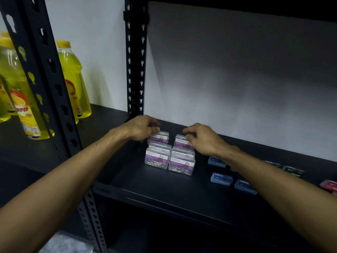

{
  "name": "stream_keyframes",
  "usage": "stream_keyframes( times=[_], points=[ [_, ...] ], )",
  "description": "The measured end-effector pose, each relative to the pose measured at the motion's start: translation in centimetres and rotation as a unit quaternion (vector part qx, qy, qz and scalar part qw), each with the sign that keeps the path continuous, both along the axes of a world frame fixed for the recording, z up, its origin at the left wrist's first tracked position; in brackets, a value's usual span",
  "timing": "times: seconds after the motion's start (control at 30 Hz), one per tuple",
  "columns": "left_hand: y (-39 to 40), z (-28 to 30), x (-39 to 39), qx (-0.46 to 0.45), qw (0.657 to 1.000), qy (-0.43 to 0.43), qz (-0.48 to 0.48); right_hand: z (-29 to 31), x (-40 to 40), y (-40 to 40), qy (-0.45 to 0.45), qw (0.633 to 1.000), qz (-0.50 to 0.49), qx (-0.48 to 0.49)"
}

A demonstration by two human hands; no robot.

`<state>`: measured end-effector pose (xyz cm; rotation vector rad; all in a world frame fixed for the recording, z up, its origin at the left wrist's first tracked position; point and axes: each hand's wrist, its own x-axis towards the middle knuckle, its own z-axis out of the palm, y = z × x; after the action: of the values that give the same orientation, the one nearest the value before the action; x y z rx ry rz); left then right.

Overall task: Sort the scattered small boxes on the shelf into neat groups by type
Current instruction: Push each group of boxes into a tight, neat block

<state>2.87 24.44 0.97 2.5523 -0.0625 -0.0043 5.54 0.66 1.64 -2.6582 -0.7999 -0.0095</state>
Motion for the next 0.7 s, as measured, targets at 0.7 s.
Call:
stream_keyframes(
  times=[0.7],
  points=[
    [-0.4, -0.5, -0.1, -0.043, 0.990, 0.082, -0.105, -0.9, 0.1, -1.0, 0.101, 0.992, 0.065, 0.043]
  ],
)
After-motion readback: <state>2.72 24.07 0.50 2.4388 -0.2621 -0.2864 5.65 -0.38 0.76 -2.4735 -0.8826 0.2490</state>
